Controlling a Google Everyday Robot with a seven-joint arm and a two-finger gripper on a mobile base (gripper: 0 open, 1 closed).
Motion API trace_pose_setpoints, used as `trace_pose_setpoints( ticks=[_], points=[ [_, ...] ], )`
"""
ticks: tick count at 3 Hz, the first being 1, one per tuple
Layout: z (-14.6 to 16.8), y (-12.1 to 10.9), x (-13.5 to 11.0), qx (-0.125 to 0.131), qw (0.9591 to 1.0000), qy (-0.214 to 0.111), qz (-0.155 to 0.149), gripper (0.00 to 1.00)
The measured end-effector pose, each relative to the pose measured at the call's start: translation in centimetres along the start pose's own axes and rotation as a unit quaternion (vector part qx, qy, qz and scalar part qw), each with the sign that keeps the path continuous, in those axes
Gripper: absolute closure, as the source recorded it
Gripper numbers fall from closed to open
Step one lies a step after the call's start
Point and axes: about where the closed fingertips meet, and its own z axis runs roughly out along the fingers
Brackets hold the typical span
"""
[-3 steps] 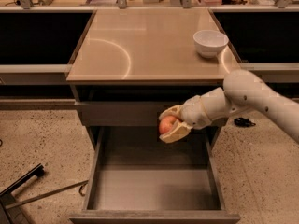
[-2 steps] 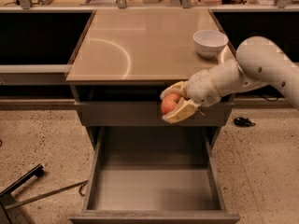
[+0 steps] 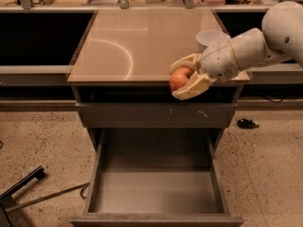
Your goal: Pick apple from middle drawer and place on counter
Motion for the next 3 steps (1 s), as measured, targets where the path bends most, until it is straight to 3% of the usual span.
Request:
trace_pose_setpoints(
  ticks=[1, 2, 3],
  points=[
    [0.0, 0.0, 0.0, 0.0, 1.0, 0.0, 0.0, 1.0],
    [-1.7, -2.4, -2.2, 0.02, 0.9994, 0.004, -0.029, 1.0],
    [-2.3, -6.9, -4.1, 0.029, 0.9976, 0.009, -0.062, 1.0]
  ],
)
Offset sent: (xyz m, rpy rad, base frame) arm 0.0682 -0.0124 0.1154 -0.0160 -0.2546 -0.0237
